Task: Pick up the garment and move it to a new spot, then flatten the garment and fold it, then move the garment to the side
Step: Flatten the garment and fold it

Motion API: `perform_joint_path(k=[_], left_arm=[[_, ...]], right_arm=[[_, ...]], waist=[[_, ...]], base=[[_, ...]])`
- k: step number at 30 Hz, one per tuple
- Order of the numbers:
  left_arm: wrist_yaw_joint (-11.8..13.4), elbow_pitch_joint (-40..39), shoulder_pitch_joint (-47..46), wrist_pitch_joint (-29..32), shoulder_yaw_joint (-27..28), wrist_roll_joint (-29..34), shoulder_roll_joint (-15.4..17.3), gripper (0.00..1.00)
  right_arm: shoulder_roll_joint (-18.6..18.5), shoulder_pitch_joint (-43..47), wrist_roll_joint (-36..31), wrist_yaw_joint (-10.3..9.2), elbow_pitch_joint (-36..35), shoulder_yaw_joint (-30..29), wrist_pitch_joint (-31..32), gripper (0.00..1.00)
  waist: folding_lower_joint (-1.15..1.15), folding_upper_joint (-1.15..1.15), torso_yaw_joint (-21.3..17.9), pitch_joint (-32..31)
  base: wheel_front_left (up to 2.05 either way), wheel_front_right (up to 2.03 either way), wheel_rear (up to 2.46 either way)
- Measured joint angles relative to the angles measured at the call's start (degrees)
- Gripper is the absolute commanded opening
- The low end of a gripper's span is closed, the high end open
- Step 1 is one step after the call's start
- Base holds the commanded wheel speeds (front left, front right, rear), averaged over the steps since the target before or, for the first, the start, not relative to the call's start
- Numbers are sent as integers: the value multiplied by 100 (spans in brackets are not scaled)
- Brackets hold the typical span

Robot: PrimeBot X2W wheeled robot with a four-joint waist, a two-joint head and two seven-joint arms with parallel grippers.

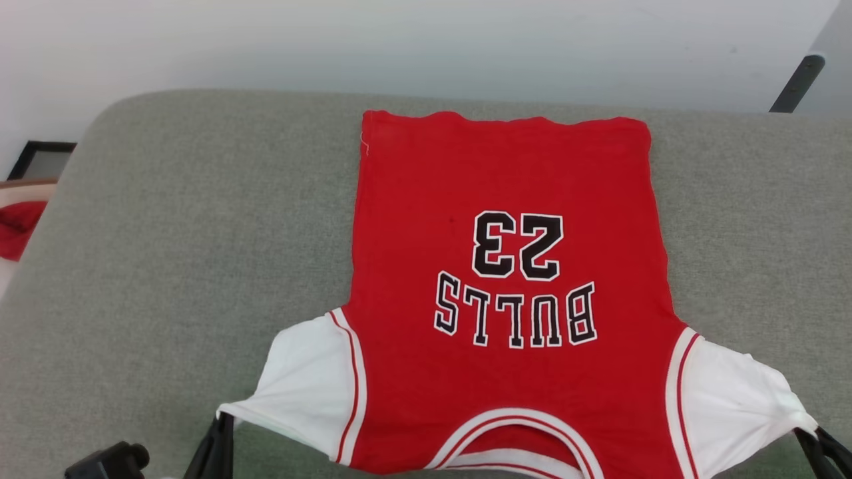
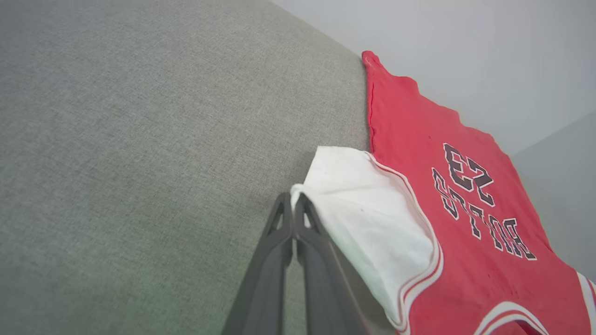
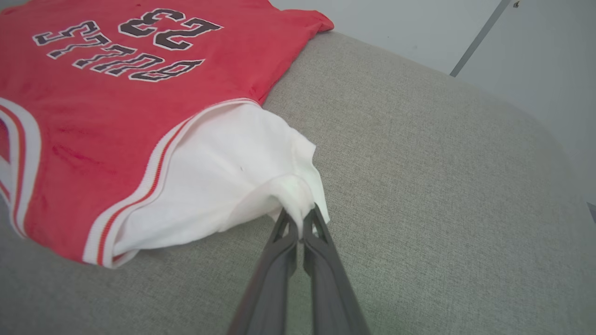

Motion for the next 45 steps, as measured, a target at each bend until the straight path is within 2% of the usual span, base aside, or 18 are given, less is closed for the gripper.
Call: perform_joint_path(k=[1,3,4,5,12,18,24,28,34,38,45], left_arm=[[-7,16,1,-1,-22,0,-15,0],[-15,53,-20,-24,-57,8,-26,0],[-32,70,-37,-24,-73,13,-30,0],[-33,82,-58,-26,-94,13,-41,0],[-88,162,-227,-75,-185,33,-118,0],[-133,229,-410,-124,-263,41,-191,0],[-185,292,-605,-125,-397,108,-234,0],[-212,347,-693,-125,-498,120,-291,0],[-338,447,-966,-115,-701,174,-378,0],[-466,566,-1211,-100,-882,205,-485,0],[-737,866,-1648,-110,-1194,242,-708,0]], right_arm=[[29,0,-9,-1,-33,-4,46,5],[81,-1,-21,-1,-98,1,123,44],[98,-2,-22,-1,-119,1,187,89],[98,-2,-40,-1,-136,8,246,100],[235,-3,40,-1,-442,-135,809,100],[326,-83,472,-1,-971,-121,1822,100],[285,-707,731,-1,-1484,-220,2704,100],[188,-1497,881,-1,-1574,-224,3351,100],[-70,-3167,1079,-1,-678,23,3872,100],[-249,-4244,1207,0,324,266,4224,100],[-279,-5927,1093,-2,1982,584,4787,100]], waist=[[0,0,8,20],[0,0,17,63],[0,0,21,87],[0,0,25,111],[0,0,44,321],[0,0,27,508],[0,0,63,587],[0,0,110,606],[0,0,268,694],[0,0,451,796],[0,0,859,1061]], base=[[0,0,0],[0,0,0],[0,0,0],[0,0,0],[0,0,0],[0,0,0],[0,0,0],[0,0,0],[0,0,0],[0,0,0],[0,0,0]])
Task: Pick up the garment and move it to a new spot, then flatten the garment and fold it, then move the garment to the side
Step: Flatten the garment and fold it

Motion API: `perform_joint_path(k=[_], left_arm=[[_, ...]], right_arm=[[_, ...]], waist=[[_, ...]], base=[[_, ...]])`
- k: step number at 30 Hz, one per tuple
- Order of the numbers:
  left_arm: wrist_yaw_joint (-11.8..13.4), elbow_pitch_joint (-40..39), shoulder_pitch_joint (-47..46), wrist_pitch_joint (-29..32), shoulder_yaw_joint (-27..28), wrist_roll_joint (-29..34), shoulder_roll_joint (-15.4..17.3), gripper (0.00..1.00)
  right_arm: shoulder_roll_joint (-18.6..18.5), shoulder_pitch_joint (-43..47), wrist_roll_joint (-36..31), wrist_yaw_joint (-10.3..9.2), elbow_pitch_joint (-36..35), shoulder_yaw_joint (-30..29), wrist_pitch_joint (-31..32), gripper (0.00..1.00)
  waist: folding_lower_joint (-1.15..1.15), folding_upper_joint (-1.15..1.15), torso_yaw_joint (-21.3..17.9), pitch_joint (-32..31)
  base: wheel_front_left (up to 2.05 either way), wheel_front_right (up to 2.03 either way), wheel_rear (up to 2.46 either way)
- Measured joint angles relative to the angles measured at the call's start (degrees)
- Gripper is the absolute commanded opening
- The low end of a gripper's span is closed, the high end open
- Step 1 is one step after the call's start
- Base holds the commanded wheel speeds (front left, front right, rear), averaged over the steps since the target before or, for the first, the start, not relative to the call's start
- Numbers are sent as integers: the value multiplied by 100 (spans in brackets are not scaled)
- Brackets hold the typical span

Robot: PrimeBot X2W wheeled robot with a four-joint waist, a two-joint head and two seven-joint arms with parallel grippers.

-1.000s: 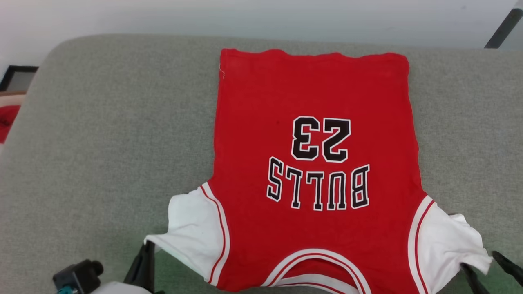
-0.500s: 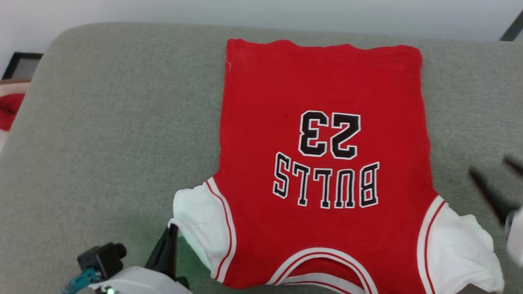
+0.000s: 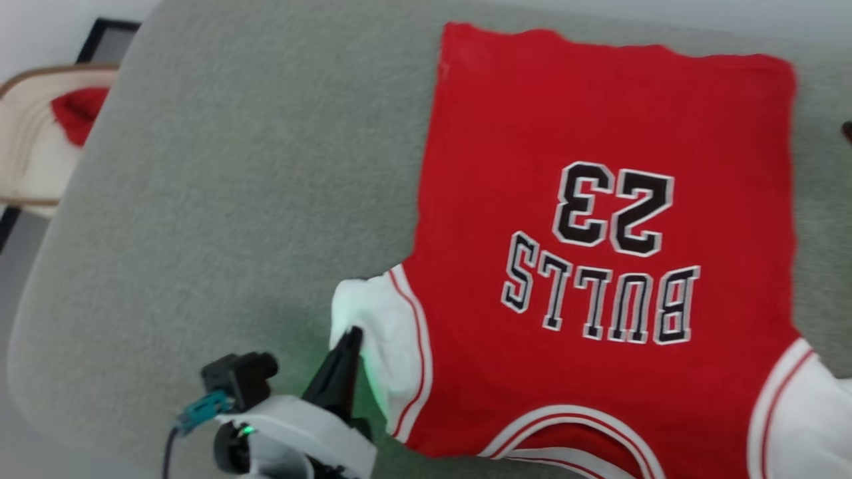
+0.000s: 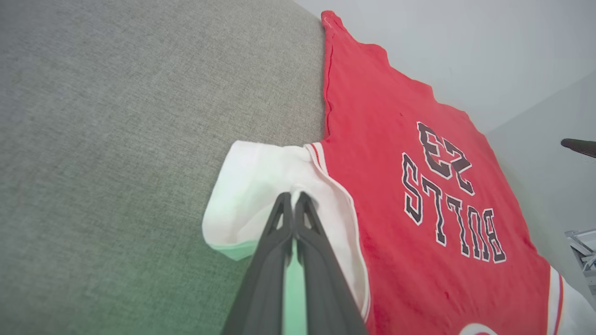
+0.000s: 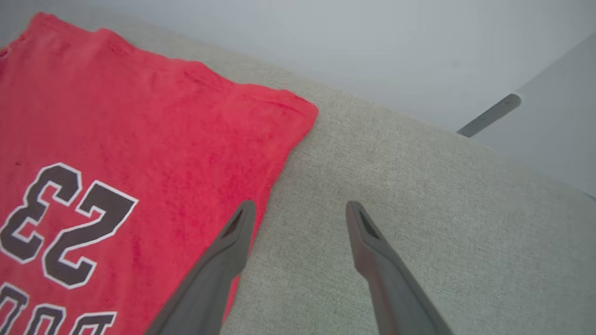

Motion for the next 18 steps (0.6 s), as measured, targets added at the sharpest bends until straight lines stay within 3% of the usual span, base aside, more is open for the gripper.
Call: perform_joint_path(k=[7,18], left_arm=[[-254,345,-359,-52,-218,18,-211,0],[-533,797,-662,-171,-448,-53,-494,0]], right_arm=[[34,-1069,-450,0,1337,40,493,100],[208,-1980,-1293,1,2842,-478,806,100]], waist=[[0,0,463,325],[1,0,1138,827]], base=[[0,0,0],[0,0,0]])
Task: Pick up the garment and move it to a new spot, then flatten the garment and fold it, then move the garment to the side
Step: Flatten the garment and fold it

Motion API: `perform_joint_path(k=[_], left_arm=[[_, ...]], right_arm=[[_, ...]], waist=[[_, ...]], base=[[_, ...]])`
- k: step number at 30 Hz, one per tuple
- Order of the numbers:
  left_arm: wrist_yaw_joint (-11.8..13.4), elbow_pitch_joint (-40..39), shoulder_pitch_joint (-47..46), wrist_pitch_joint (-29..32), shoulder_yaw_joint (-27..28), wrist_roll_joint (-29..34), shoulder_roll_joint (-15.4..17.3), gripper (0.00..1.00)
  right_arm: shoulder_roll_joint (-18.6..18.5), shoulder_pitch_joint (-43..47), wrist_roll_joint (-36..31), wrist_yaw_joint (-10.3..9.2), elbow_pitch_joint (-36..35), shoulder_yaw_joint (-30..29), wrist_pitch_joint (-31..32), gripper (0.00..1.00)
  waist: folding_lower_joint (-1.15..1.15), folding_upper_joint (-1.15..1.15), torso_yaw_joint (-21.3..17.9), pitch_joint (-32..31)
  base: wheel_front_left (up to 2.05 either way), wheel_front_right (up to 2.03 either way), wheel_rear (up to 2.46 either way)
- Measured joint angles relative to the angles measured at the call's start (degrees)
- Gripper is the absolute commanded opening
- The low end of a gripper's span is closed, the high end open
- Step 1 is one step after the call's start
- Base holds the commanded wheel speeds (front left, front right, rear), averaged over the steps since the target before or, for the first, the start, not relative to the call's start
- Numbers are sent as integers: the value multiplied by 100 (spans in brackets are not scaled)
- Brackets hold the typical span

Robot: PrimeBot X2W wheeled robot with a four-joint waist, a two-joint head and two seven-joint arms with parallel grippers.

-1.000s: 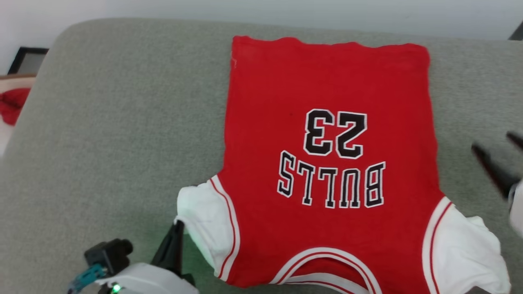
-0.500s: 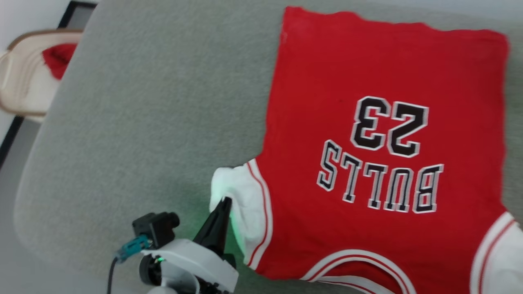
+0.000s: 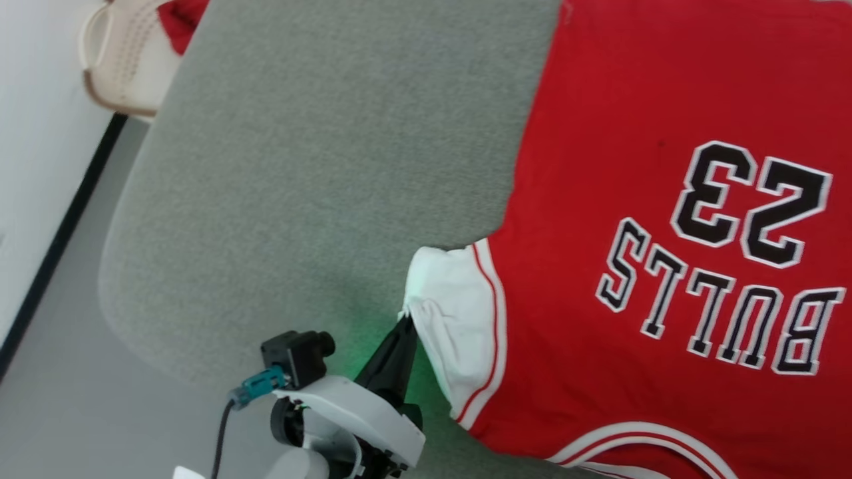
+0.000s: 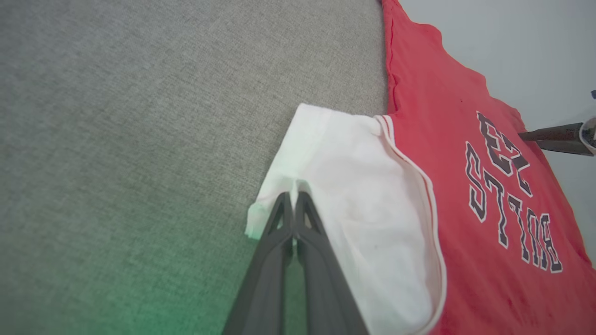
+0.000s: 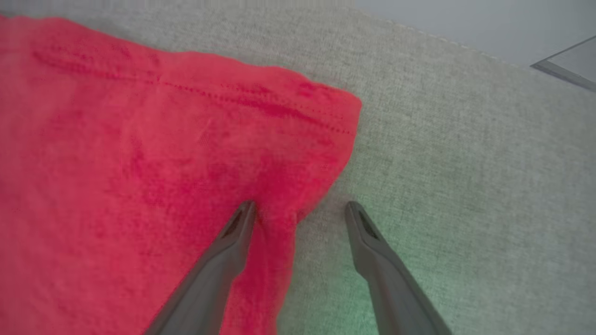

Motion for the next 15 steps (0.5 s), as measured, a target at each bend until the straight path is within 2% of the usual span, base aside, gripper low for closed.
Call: perform_joint_path(k=[5,7,15], left_arm=[[-103,160,-92,-54,-59,-34,-68,0],[-124,219,-108,-75,-76,-42,-88,0],[-153,379,-171,-174,-60,-81,-112,0]], right_arm=[[16,-328,-464,-1,359,-378,214,100],[31,-439,-642,-1,504,-549,400,0],[269,-553,-1029,-1,524,-770,560,0]], waist=[[0,0,228,154],[0,0,295,193],[0,0,289,204]], base=[[0,0,0],[0,0,0],[0,0,0]])
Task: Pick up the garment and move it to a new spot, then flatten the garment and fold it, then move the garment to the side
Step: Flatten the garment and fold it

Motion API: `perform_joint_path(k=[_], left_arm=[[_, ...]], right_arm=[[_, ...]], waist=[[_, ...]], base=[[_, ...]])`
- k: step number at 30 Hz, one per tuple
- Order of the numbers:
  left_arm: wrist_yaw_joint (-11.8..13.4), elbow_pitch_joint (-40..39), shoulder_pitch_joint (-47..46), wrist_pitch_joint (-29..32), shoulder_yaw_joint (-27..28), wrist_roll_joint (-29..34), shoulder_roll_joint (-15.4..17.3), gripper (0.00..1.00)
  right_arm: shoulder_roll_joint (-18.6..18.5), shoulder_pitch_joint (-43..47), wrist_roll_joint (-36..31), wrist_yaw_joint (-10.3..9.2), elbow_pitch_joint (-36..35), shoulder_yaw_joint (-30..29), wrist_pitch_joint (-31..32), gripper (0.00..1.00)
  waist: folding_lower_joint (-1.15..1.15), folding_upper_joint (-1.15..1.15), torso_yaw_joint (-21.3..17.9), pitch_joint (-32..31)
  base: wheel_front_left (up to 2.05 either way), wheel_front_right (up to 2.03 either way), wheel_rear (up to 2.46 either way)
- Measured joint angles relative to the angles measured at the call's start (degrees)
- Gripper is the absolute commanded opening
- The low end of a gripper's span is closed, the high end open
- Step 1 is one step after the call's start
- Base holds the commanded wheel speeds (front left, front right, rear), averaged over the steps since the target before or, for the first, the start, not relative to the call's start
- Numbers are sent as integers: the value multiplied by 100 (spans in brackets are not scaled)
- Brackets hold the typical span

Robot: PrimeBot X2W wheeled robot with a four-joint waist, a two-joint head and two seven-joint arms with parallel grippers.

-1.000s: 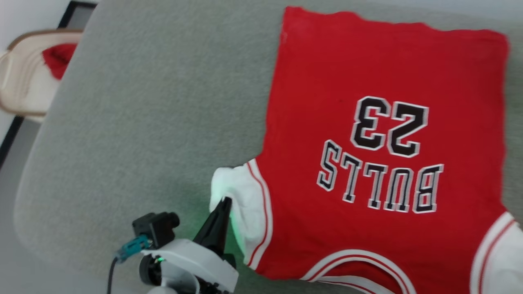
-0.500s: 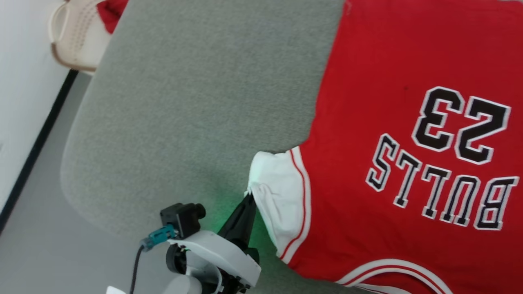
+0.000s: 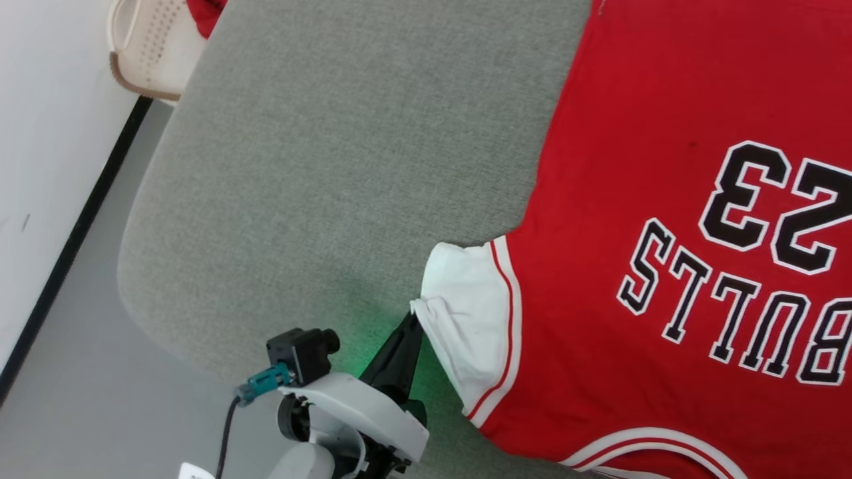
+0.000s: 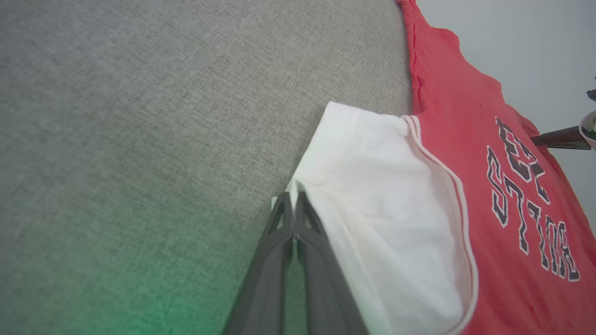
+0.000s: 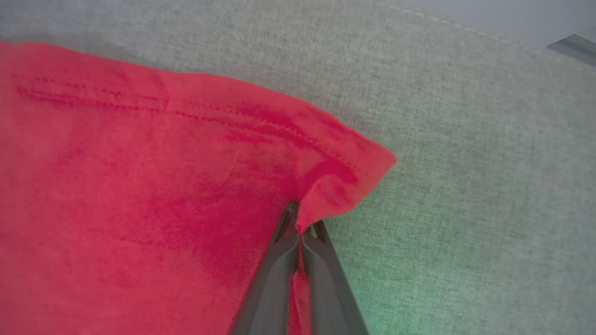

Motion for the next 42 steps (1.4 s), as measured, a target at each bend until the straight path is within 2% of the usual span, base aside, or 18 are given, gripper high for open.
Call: perform_joint_path(k=[5,12,17,21,25,31,35,42], left_arm=[[15,45,-1,-26,57,-7,66,0],[134,31,79,-56,227,-13,281,0],[244,-120,191,-20,330,-16,453,0],[334,-255,284,13,372,-16,571,0],[416,-402,422,65,428,-16,697,0],[535,-615,620,138,504,-27,855,0],[604,-745,730,190,546,-38,946,0],[702,-942,883,263,580,-52,1065,0]], right_arm=[[185,135,114,-1,-141,114,-20,0],[232,736,977,-4,-779,888,19,0],[-45,1452,1797,-1,-1526,1369,57,0],[-292,2131,2318,-1,-2187,1499,18,0],[-493,2888,2694,-1,-2780,1426,-42,0],[-488,4116,2978,0,-3490,996,-219,0],[-325,4904,2992,0,-3880,631,-308,0],[214,6073,2863,0,-4446,8,-386,0]], waist=[[0,0,-148,-120],[0,0,-492,-403],[0,0,-829,-633],[0,0,-1112,-817],[0,0,-1390,-1001],[0,0,-1776,-1255],[0,0,-1997,-1414],[0,0,-2313,-1642]], base=[[0,0,0],[0,0,0],[0,0,0],[0,0,0],[0,0,0],[0,0,0],[0,0,0],[0,0,0]])
